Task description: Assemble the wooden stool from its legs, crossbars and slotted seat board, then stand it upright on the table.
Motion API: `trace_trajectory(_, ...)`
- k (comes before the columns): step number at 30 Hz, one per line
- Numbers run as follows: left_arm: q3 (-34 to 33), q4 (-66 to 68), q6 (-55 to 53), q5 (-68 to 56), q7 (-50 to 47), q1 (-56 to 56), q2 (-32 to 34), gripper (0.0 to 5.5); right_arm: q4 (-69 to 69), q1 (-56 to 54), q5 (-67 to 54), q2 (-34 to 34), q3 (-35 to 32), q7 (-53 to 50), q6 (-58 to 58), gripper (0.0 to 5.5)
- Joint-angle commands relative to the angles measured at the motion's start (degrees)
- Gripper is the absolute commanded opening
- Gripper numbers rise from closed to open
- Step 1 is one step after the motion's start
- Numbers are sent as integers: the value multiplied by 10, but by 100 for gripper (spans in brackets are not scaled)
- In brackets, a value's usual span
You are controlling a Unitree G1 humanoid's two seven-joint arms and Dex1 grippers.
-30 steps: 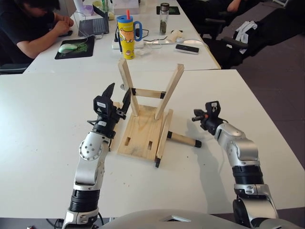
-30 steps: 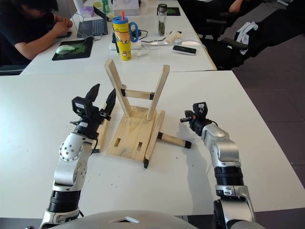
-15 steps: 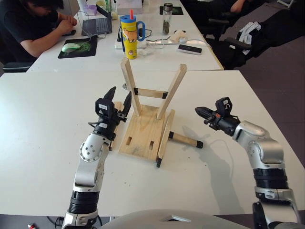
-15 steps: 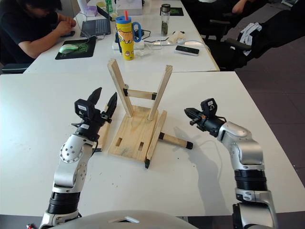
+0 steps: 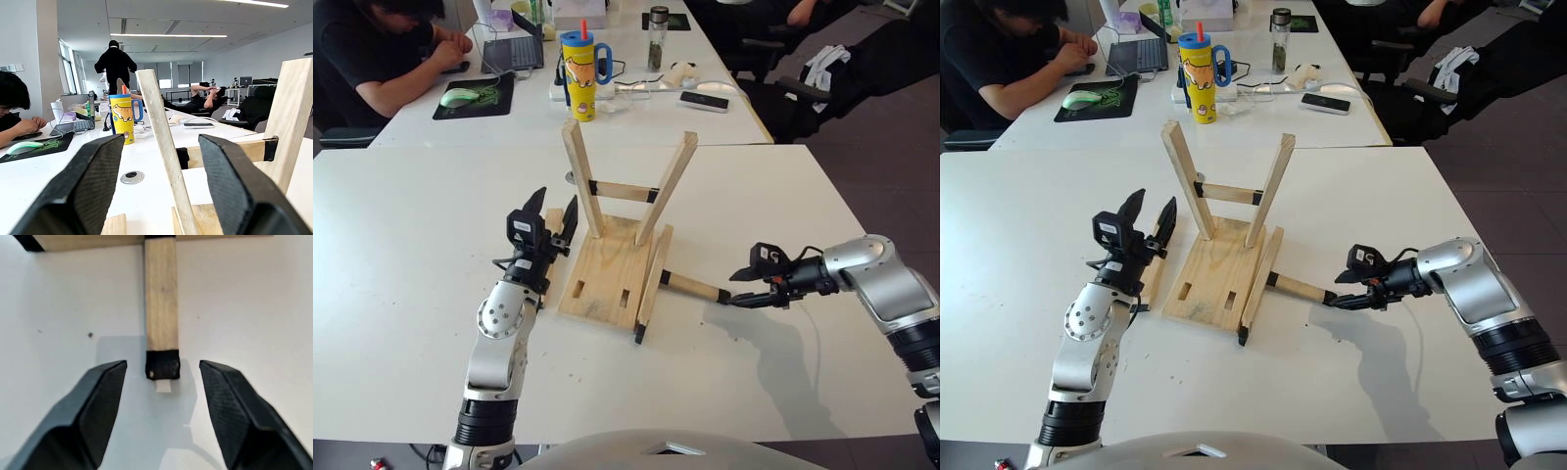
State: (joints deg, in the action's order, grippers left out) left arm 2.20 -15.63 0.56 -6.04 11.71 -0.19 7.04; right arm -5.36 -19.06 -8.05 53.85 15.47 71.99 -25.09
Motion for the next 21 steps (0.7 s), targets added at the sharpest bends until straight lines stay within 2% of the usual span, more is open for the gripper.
trace_trajectory(1, 2, 6, 0, 0, 6, 1, 2, 279, -1, 22, 15, -5, 0, -12, 25, 272)
trace_trajectory(14, 1, 13, -4, -6, 24, -9, 8, 279, -14, 44, 42, -51, 0, -70, 54, 272)
trace_trajectory(21, -2, 10, -4, -4, 23, -5, 7, 279, -11, 44, 38, -32, 10, -37, 35, 159)
